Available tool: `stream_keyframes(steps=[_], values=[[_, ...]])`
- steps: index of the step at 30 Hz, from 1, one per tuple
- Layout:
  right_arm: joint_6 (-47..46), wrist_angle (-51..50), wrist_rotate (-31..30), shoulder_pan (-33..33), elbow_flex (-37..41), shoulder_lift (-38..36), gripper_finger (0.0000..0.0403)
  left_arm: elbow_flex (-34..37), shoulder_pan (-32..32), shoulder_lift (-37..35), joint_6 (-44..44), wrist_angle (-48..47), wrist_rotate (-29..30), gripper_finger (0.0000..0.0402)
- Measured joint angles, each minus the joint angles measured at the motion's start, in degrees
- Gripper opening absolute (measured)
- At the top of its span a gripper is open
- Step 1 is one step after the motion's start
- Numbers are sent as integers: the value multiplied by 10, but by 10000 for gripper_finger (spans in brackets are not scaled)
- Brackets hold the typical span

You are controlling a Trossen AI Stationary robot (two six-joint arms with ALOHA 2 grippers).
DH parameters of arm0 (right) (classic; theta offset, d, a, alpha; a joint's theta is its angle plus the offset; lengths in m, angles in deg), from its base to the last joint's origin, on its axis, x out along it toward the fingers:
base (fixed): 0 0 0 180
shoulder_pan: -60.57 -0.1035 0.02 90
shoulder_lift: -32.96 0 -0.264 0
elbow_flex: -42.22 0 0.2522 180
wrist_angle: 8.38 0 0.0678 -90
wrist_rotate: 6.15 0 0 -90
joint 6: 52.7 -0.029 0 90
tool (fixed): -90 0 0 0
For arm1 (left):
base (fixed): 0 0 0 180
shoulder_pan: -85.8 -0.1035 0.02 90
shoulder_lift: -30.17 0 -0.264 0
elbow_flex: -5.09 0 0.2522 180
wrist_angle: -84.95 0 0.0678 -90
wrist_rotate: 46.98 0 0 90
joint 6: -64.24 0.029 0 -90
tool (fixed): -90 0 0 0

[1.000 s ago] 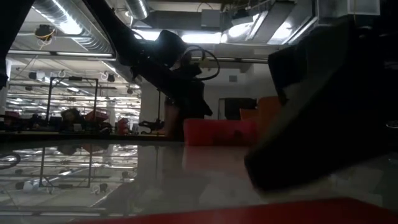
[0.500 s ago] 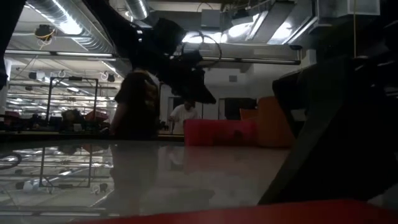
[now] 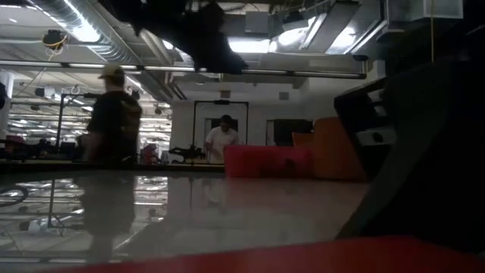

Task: Sort blocks by size
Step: Put the large red block into the pink bin

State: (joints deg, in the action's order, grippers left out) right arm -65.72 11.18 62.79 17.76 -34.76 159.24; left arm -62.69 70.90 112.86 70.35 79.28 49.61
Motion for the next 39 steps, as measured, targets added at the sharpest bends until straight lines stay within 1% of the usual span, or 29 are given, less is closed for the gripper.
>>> stream_keyframes(steps=[2,6,10,13,17,20,22,25,28,31,34,39], values=[[6,1,0,2,0,-1,100,0,0,-39,-13,-57,0,179],[37,11,-4,20,0,-4,101,0,0,-125,-36,-196,0,169],[47,5,8,48,-2,-25,127,0,13,-212,-66,-329,0,162],[63,-27,32,76,-2,-49,128,1,36,-274,-97,-408,1,161],[134,-87,41,118,-2,-96,110,16,84,-350,-135,-475,0,162],[207,-131,36,157,-2,-139,105,45,129,-410,-167,-487,0,161],[252,-158,34,188,-3,-170,109,71,160,-452,-192,-484,0,159],[296,-207,9,239,-3,-214,120,121,203,-517,-225,-463,0,160],[333,-266,-20,295,-3,-248,121,179,237,-576,-250,-421,0,161],[346,-308,-50,352,-3,-269,115,234,259,-621,-258,-376,0,161],[346,-339,-73,407,-3,-273,113,278,271,-650,-257,-347,0,161],[344,-386,-78,483,-3,-273,121,319,274,-665,-257,-338,0,161]])
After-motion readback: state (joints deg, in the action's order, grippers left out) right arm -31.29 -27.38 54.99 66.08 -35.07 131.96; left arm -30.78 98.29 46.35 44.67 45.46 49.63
